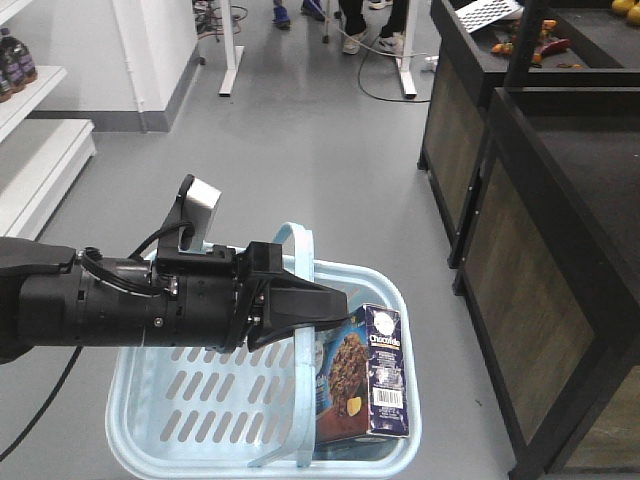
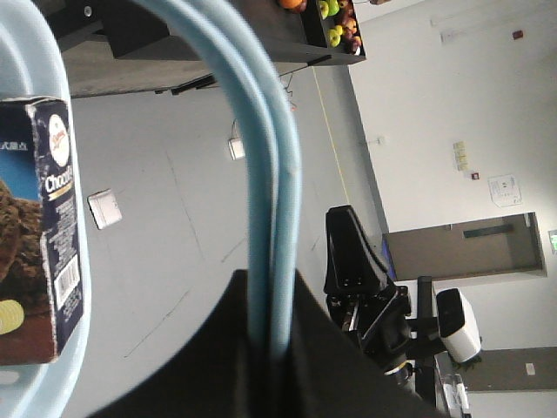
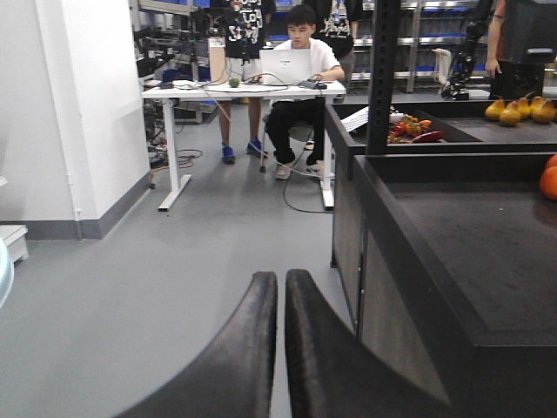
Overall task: Left arm holds basket, right arm returns cookies
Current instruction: 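Turn the base away from the shelves, keeping the basket held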
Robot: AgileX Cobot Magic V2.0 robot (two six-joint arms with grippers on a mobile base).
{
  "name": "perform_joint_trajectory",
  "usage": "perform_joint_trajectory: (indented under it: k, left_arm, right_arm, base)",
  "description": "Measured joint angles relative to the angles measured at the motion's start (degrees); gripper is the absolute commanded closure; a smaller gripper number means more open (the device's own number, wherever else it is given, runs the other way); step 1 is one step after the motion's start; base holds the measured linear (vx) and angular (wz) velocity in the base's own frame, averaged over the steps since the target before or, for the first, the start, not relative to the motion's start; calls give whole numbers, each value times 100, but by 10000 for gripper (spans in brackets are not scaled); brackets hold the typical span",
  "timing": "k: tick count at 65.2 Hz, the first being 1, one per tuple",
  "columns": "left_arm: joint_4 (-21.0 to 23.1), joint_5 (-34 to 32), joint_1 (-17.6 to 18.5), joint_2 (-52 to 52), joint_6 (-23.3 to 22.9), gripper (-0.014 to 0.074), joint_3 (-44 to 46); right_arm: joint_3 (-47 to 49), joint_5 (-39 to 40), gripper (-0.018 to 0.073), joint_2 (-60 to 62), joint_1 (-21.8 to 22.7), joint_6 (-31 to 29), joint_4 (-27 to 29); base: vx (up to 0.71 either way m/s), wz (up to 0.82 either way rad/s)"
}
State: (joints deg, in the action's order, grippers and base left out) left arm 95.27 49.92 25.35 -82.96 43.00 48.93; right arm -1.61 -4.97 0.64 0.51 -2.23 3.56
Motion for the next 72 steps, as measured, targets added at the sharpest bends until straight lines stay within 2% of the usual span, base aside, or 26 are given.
perform_joint_trajectory:
  k: [30, 72]
  left_arm:
    - [0, 35, 0, 0, 0, 599, 0]
    - [0, 35, 0, 0, 0, 599, 0]
  right_arm:
    - [0, 0, 570, 0, 0, 0, 0]
    - [0, 0, 570, 0, 0, 0, 0]
  base:
    - [21, -8]
    - [34, 10]
